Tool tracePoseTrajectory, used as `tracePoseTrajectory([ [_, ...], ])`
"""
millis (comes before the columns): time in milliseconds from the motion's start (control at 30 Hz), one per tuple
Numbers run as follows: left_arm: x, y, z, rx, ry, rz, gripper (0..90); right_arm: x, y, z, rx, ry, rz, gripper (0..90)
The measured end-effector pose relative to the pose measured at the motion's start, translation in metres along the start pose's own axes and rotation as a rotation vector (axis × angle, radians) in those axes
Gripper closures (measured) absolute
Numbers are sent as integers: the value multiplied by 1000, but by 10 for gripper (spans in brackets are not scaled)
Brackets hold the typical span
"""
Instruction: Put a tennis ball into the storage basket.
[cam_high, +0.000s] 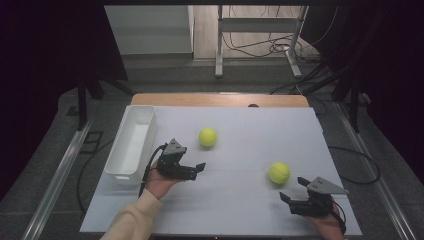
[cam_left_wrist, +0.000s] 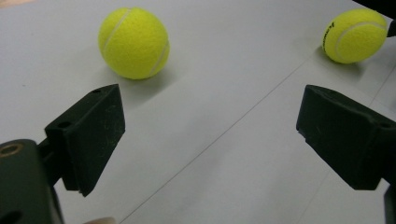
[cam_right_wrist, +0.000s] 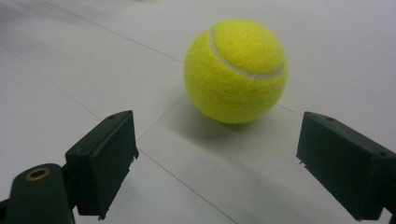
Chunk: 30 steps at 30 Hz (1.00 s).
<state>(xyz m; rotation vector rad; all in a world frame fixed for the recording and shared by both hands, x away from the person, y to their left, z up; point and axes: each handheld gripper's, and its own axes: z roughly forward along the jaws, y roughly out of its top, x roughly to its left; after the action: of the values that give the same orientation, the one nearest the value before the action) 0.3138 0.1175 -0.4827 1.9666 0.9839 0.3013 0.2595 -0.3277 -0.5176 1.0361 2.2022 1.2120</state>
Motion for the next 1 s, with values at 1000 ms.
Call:
tracePoseTrajectory([
  [1000,11,15,14,39,34,-7,87,0,0,1,3,1,0,126],
])
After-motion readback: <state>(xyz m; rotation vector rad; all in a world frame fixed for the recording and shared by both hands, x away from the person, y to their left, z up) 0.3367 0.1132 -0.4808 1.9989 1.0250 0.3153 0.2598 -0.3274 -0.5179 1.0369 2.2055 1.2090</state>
